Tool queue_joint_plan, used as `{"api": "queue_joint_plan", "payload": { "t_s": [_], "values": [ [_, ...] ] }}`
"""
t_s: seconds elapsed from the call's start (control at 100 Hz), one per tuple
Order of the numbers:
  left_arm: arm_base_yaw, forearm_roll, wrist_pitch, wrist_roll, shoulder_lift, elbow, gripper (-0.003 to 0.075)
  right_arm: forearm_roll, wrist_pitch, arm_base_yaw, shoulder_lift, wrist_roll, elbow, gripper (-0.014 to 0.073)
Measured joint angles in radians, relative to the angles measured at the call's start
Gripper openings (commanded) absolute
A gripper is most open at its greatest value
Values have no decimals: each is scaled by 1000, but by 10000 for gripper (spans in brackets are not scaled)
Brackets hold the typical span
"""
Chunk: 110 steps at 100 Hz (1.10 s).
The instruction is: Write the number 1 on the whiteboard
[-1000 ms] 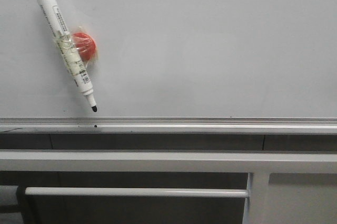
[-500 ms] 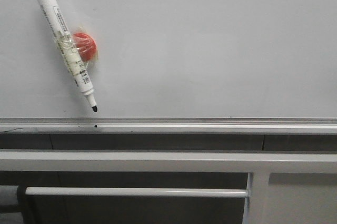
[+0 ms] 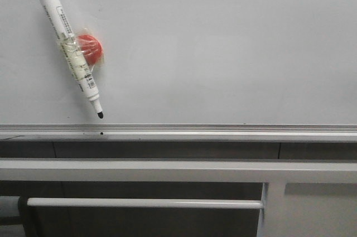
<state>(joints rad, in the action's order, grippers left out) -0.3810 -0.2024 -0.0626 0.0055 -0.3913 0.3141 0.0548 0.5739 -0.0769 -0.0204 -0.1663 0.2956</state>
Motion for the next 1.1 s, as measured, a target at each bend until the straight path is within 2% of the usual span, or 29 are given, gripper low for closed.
{"api": "queue_joint_plan", "payload": {
  "t_s": [0.22, 0.56, 0.87, 1.1],
  "values": [
    [-66, -54, 63, 1, 0, -88, 501, 1, 0, 0, 0, 0, 0, -64],
    [-241, -71, 273, 1, -79, -210, 492, 1, 0, 0, 0, 0, 0, -64],
    [-382, -80, 522, -6, -397, -216, 493, 1, 0, 0, 0, 0, 0, -64],
    [-493, -129, 821, -31, -667, -216, 492, 1, 0, 0, 0, 0, 0, -64]
  ]
}}
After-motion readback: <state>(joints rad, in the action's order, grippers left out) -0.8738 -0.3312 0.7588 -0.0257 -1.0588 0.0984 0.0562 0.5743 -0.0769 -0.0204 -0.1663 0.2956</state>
